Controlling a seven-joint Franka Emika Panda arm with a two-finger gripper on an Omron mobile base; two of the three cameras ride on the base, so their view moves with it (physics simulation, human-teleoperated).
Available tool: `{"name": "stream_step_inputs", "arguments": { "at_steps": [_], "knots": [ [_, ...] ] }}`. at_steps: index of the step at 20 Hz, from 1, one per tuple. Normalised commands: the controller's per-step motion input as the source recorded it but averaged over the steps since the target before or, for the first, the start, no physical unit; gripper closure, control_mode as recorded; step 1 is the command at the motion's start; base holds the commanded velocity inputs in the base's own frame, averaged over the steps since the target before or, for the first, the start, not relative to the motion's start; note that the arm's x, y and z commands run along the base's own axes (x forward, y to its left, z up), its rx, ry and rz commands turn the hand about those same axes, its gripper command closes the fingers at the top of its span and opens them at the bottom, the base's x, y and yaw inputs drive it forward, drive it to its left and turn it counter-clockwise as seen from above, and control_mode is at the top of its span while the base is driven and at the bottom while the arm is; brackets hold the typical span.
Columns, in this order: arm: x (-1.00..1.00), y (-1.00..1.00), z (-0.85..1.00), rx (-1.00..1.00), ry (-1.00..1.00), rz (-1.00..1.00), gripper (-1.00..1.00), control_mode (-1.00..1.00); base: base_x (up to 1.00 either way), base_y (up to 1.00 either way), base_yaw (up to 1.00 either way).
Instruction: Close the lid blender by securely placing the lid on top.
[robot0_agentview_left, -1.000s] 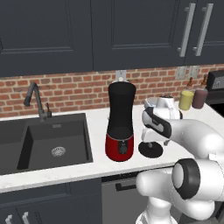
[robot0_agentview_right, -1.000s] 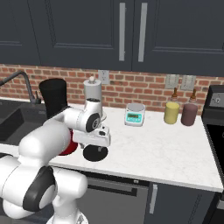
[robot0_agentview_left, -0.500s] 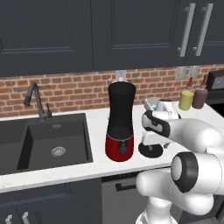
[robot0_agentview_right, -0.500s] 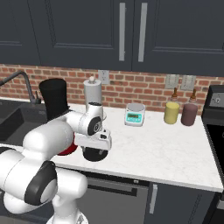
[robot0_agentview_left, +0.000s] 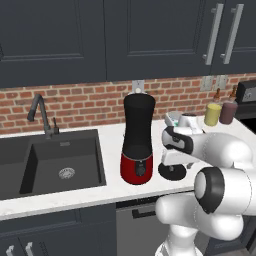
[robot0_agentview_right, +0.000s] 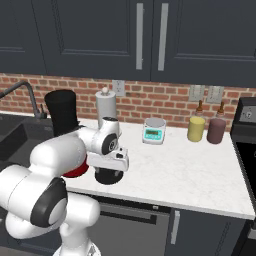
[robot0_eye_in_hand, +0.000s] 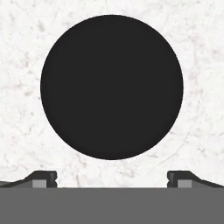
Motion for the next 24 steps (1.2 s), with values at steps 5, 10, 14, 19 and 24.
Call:
{"name": "stream_step_inputs", "arguments": {
  "at_steps": [5, 10, 14, 19, 24],
  "knots": [
    [0.1, 0.0, -0.12, 0.0, 0.0, 0.0, -1.0, -1.0, 0.0, 0.0, 0.0],
    [0.08, 0.0, -0.15, 0.0, 0.0, 0.0, -1.0, -1.0, 0.0, 0.0, 0.0],
    [0.12, 0.0, -0.12, 0.0, 0.0, 0.0, -1.0, -1.0, 0.0, 0.0, 0.0],
    [0.15, 0.0, -0.12, 0.0, 0.0, 0.0, -1.0, -1.0, 0.0, 0.0, 0.0],
    [0.1, 0.0, -0.15, 0.0, 0.0, 0.0, -1.0, -1.0, 0.0, 0.0, 0.0]
  ]
}}
